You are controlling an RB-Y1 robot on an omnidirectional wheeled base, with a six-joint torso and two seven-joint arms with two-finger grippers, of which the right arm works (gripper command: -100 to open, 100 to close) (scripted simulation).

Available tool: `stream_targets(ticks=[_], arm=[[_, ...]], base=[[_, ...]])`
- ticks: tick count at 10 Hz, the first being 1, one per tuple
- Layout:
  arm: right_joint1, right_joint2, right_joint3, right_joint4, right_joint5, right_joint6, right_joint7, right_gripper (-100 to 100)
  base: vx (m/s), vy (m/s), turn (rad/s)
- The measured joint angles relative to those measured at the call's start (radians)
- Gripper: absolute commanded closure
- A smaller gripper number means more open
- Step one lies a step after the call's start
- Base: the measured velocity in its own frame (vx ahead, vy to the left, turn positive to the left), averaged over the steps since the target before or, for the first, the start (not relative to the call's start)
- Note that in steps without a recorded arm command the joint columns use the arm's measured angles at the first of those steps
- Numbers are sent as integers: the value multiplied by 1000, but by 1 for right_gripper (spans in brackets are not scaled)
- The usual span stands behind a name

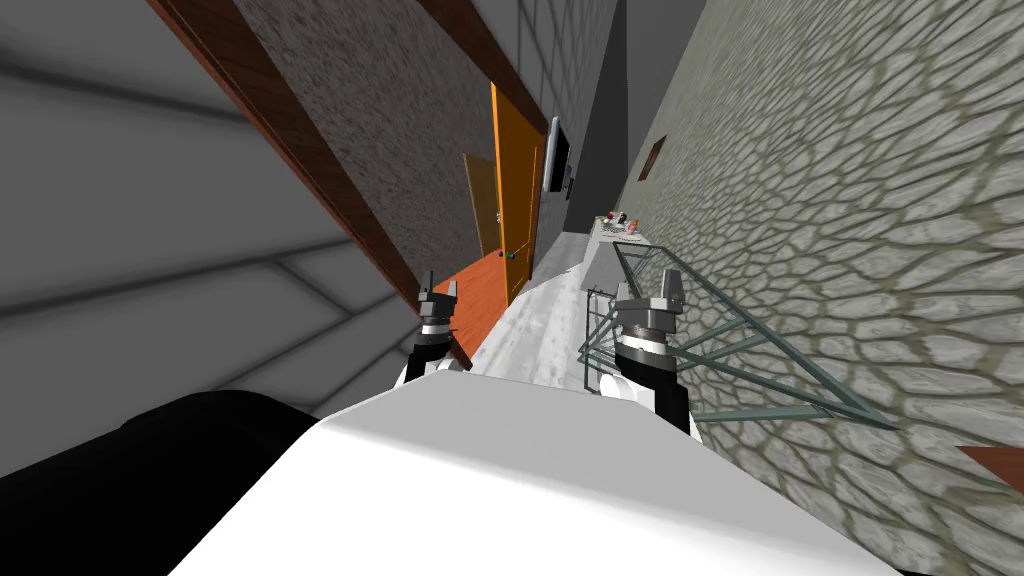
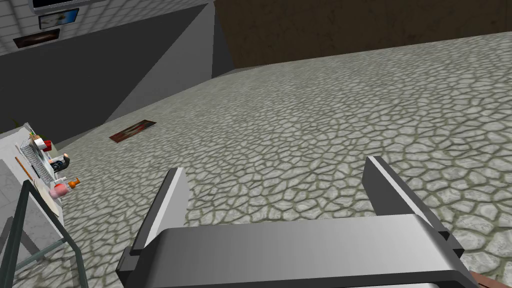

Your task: Push the door open

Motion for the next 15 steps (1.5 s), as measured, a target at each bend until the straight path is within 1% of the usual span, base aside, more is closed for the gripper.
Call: stream_targets(ticks=[2, 3, 4, 5, 6, 7, 8, 9, 10, 12, 14, 15], arm=[[-2, -6, -2, 16, -33, 19, 18, -100], [4, -10, -2, 22, -52, 27, 27, -100], [3, -12, -2, 29, -73, 41, 39, -100], [3, -19, -9, 40, -93, 49, 46, -100], [4, -26, -16, 44, -117, 64, 53, -100], [12, -31, -14, 60, -141, 69, 64, -100], [18, -33, -13, 65, -162, 77, 76, -100], [10, -36, -20, 72, -183, 95, 86, -100], [6, -41, -25, 90, -203, 103, 93, -100], [13, -45, -25, 100, -238, 120, 111, -100], [9, -51, -32, 121, -275, 139, 128, -100], [19, -52, -31, 119, -295, 152, 138, -100]], base=[[77, -5, 107], [104, 5, 105], [93, 11, 75], [89, 3, 86], [107, -9, 168], [92, -18, 124], [77, -17, 89], [66, -6, 84], [65, 1, 73], [66, -4, 105], [75, -13, 97], [80, -20, 110]])
